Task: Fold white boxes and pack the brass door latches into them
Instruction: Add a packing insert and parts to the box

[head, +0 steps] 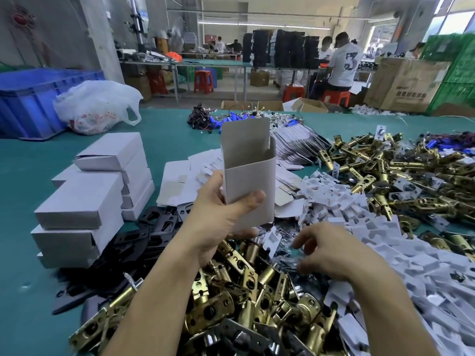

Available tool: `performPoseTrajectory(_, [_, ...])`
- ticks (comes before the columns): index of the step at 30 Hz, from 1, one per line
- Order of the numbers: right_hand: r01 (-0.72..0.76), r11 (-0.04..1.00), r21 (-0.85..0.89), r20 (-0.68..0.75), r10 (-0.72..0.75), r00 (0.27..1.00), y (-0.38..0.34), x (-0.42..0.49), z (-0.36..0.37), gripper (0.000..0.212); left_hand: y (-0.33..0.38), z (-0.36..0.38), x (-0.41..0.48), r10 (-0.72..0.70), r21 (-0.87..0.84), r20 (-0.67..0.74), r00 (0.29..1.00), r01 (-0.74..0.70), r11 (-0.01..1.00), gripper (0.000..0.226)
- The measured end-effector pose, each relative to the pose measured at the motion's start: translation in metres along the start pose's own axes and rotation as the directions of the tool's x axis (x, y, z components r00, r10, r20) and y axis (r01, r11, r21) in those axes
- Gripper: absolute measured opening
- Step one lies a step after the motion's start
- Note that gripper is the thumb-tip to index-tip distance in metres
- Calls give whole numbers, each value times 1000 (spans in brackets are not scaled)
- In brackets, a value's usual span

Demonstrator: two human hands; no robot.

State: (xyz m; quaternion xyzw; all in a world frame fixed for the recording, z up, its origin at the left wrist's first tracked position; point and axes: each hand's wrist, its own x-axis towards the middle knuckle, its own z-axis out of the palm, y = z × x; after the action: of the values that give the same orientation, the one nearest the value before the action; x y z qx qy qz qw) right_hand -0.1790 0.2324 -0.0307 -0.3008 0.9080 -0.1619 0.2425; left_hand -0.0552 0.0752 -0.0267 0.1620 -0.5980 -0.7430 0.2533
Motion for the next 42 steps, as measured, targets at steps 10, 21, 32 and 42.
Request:
performPoseTrajectory(10, [-12, 999, 42, -175, 19, 984, 5, -2, -4, 32, -5, -4, 1, -41, 38, 45, 998, 39, 998, 48])
performPoseTrajectory(21, [412, 878, 244, -610, -192, 769, -1, -24, -31, 27, -8, -4, 1, -69, 178, 63, 996, 56, 982, 46])
performPoseTrajectory(32, [790, 607, 83, -820, -410, 400, -23, -43, -34, 21, -4, 0, -7, -211, 314, 331, 920, 104, 944, 36])
performPoseTrajectory(42, [665, 746, -35, -722, -479, 499, -24, -41, -28, 3, -4, 0, -7, -159, 282, 330, 930, 63, 957, 39])
